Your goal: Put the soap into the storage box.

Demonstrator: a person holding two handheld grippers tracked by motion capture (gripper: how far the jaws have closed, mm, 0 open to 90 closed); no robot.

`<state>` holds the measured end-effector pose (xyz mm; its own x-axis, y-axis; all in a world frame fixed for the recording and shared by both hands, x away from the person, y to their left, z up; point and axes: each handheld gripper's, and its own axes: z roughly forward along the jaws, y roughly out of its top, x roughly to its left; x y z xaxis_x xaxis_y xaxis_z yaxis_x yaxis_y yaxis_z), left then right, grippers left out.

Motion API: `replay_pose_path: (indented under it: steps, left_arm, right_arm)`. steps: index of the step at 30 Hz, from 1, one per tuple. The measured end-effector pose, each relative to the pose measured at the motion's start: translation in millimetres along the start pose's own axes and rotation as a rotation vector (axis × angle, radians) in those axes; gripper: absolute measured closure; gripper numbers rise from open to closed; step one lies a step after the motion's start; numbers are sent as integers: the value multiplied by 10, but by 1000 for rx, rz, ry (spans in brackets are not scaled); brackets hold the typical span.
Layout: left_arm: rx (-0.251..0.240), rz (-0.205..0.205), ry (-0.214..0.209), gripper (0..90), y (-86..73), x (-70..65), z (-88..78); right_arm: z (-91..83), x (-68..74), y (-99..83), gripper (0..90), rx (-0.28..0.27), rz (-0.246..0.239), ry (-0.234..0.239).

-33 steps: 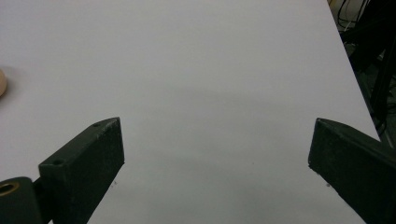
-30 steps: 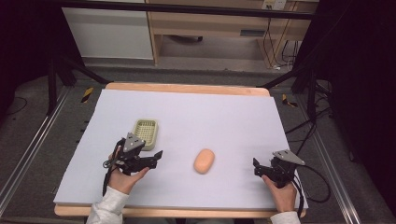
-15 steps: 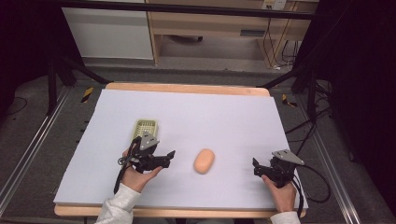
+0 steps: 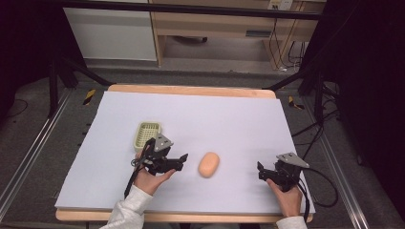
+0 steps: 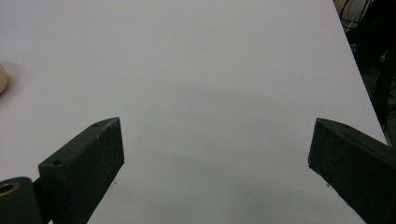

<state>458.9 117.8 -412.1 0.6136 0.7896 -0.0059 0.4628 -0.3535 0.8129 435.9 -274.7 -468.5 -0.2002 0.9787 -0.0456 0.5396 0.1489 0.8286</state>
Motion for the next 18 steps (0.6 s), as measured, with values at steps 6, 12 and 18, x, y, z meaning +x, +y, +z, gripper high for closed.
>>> replay_pose_path:
  steps: [6,12,18]
  left_arm:
    - [13,14,-5,253,37,-58,53]
    - [22,18,-18,251,81,-122,123]
    - [36,28,-28,253,109,-180,188]
  right_arm:
    - [2,2,1,39,4,-1,4]
    - [4,5,1,39,6,-2,4]
    - [12,12,0,39,8,-8,4]
